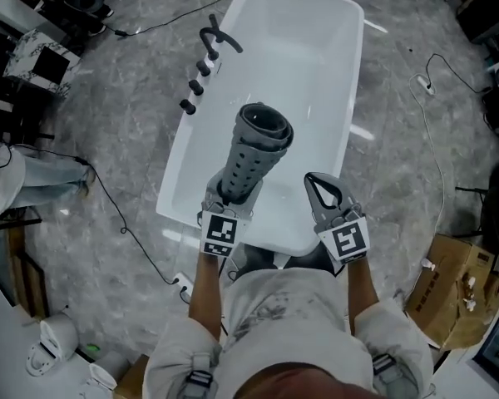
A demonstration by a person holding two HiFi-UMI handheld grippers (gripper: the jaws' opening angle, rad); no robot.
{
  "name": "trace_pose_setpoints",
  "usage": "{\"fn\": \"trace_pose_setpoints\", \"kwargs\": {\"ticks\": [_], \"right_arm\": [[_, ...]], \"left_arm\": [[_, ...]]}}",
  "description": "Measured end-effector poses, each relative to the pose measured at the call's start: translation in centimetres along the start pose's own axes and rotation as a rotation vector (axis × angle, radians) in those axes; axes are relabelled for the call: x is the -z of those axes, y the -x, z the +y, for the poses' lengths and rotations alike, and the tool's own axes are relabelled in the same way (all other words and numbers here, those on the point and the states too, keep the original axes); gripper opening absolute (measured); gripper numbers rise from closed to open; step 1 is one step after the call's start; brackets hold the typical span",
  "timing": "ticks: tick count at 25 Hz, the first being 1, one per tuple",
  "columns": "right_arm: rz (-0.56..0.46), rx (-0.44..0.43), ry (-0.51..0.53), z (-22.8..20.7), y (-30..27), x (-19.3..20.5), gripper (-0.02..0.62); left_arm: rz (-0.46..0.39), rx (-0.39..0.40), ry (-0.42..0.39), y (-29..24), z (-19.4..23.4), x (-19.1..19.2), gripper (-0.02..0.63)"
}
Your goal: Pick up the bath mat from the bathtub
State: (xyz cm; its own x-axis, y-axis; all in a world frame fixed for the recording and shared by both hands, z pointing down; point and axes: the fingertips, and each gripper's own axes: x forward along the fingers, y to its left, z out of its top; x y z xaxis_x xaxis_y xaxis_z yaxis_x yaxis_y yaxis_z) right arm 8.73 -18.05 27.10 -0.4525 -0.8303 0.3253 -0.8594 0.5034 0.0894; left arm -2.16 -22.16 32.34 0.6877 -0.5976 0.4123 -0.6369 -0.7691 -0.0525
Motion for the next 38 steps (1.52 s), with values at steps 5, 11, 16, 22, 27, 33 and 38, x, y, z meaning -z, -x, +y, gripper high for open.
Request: {"fn": "trace_pose_setpoints", "kwargs": {"ticks": [5,11,16,22,27,33,38], "right_arm": [[-0.019,-0.015,0.032,1.7,1.0,-3.0,0.003],[-0.075,-0.028,0.032,3.2,2.0,-4.6,0.003],[-0.093,-0.03,0.005,3.9,2.7,-5.7,0.003],[-0.08,-0.032,-0.02,4.1,3.1,-5.4,0.002],[-0.072,-0.037,-0.022,4.3,3.1,-5.2,0.0],[-0.078,-0.037,-0.017,4.4,3.1,-5.4,0.002],[-0.066,-0.044,-0.008,4.6,3.1,-5.6,0.002]], "left_arm": [[-0.073,-0.048,0.063,4.1,1.3,-2.2,0.244],[-0.109,-0.091,0.127,8.0,1.5,-2.5,0.242],[-0.116,-0.095,0.148,10.3,1.0,-2.7,0.242],[-0.123,-0.086,0.154,11.3,0.8,-2.9,0.242],[-0.119,-0.088,0.148,11.4,0.8,-3.1,0.242],[-0.122,-0.087,0.143,11.6,0.7,-3.4,0.242],[-0.122,-0.081,0.143,11.7,0.6,-3.5,0.242]]}}
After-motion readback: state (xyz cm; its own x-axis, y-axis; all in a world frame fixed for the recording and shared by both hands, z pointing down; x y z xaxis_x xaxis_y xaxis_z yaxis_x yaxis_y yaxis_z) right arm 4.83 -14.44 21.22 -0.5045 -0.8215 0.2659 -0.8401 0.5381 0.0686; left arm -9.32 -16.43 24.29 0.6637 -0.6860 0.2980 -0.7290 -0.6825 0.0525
